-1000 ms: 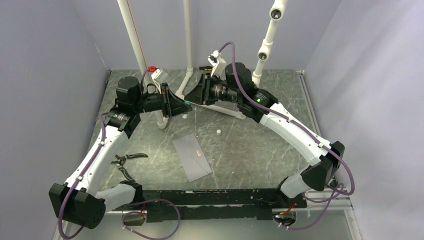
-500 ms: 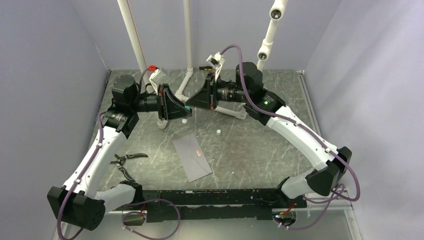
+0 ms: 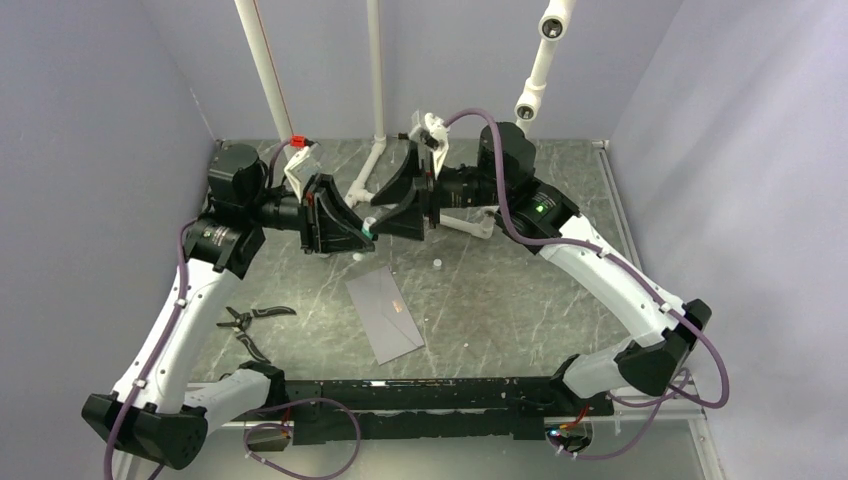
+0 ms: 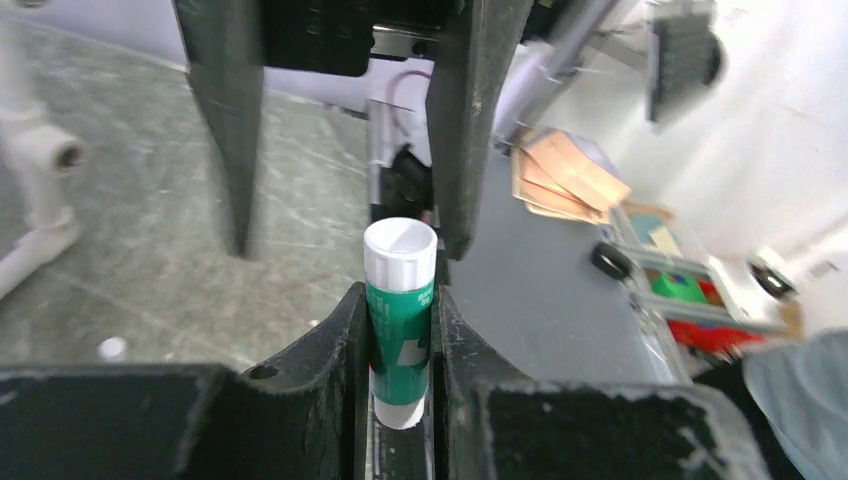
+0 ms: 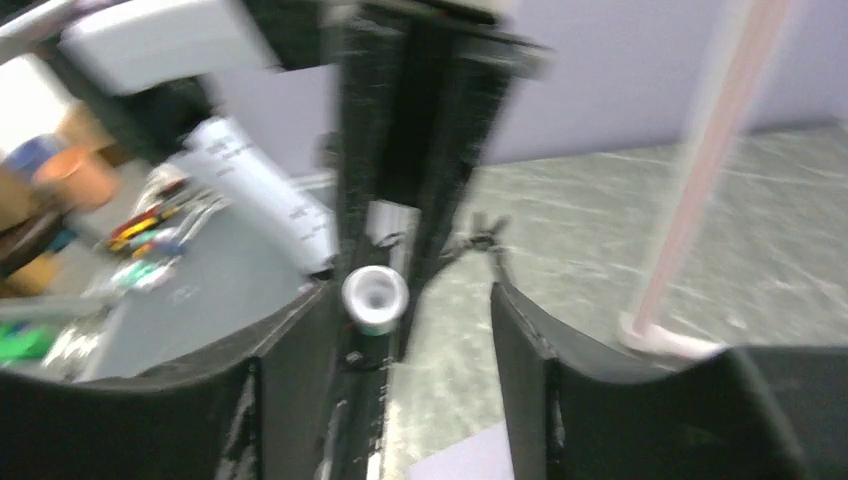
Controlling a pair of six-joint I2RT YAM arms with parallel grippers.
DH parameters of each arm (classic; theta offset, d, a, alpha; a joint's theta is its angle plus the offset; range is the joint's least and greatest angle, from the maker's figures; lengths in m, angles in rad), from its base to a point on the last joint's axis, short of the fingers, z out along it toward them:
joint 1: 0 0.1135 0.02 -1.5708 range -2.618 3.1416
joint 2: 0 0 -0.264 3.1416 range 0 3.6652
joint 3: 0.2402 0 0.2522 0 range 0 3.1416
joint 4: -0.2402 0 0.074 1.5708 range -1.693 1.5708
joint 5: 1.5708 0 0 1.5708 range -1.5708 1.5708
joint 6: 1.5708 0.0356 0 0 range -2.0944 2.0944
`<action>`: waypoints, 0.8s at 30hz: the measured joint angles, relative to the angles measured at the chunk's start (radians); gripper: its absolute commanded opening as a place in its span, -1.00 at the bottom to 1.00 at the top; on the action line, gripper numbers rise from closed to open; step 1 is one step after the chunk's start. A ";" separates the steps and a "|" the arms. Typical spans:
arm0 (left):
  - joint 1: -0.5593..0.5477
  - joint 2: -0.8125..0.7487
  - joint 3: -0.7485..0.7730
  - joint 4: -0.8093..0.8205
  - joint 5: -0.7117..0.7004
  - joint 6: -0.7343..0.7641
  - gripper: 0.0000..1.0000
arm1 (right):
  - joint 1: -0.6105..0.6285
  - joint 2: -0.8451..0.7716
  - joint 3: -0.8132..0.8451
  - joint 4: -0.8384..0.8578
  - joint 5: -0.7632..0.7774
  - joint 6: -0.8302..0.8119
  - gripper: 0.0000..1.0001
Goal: Place the letter into the envelope and seal it
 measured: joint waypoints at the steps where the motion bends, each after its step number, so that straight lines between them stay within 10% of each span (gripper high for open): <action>1: 0.003 0.000 0.008 -0.026 -0.026 0.023 -0.95 | -0.001 -0.006 -0.005 -0.006 0.078 0.024 0.36; 11: 0.013 -0.002 -0.035 -0.080 -0.495 0.112 -0.95 | 0.005 0.020 -0.038 -0.082 0.682 0.465 0.30; 24: 0.011 0.015 -0.051 -0.070 -0.553 0.081 -0.95 | 0.032 0.090 -0.026 -0.004 0.702 0.536 0.43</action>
